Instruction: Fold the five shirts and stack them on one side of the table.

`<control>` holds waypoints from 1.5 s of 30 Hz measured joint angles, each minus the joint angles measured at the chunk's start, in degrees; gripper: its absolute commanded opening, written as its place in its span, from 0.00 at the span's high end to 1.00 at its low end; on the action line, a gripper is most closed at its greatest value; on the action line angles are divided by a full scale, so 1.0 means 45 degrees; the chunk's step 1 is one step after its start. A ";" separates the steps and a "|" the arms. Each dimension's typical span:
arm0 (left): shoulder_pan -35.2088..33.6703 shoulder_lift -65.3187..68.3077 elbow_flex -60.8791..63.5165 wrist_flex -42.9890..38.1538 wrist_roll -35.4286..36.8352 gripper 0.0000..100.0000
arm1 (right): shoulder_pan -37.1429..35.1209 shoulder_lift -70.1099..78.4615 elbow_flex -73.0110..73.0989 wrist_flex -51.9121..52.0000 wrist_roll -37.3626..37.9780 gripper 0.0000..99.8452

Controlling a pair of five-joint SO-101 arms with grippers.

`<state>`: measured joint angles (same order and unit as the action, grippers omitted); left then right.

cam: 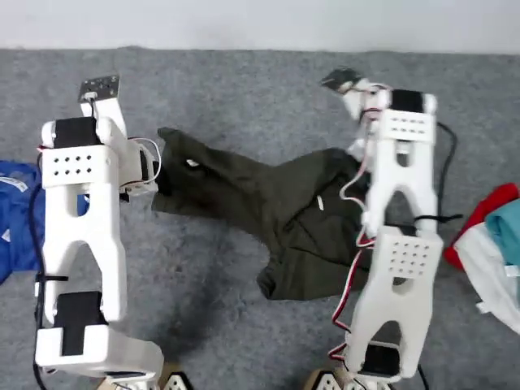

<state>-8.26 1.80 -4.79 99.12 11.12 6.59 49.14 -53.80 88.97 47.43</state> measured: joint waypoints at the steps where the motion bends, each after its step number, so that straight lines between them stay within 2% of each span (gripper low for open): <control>1: 0.0000 0.0000 0.0000 0.0000 0.0000 0.75 | 0.0352 0.0195 -0.0195 -0.0137 -0.0137 0.99; 8: 0.0000 0.0000 0.0430 0.0000 0.0000 0.75 | 0.2442 0.2071 -0.1563 -0.1231 -0.2716 0.97; 12: 0.0000 0.0000 0.1348 0.0000 0.0000 0.75 | 0.2637 0.2344 -0.2696 -0.0371 -0.3223 0.77; 15: 0.0000 0.0000 0.1700 0.0000 0.0000 0.75 | 0.2149 0.2325 -0.4259 0.1504 -0.3087 0.66; 17: 0.0078 0.0000 0.1739 0.0000 0.0000 0.75 | 0.1524 0.2247 -0.4923 0.2422 -0.2188 0.66; 20: 0.0703 0.0000 0.1739 0.0000 0.0000 0.74 | 0.0821 0.1328 -0.4532 0.2598 -0.0899 0.69; 24: 0.1875 0.0000 0.1739 -0.0664 -0.0020 0.74 | 0.0098 -0.0996 -0.1094 0.2598 0.1543 0.69; 29: 0.2344 0.0000 0.1739 -0.1387 -0.0020 0.74 | -0.0860 -0.5275 0.6291 0.2598 0.4005 0.69; 35: 0.2520 0.0000 0.1758 -0.0664 -0.0039 0.75 | -0.3477 -1.0276 1.4379 0.2501 0.4943 0.69; 40: 0.2501 0.0000 0.1758 -0.0293 -0.0039 0.75 | -0.4200 -1.0393 1.5941 0.1309 0.4337 0.69; 45: 0.2501 0.0000 0.1758 -0.0078 -0.0039 0.75 | -0.4161 -0.8049 1.5473 0.0996 0.4142 0.72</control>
<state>2.99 1.80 3.12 98.77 10.95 -12.13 12.92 15.82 93.45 66.07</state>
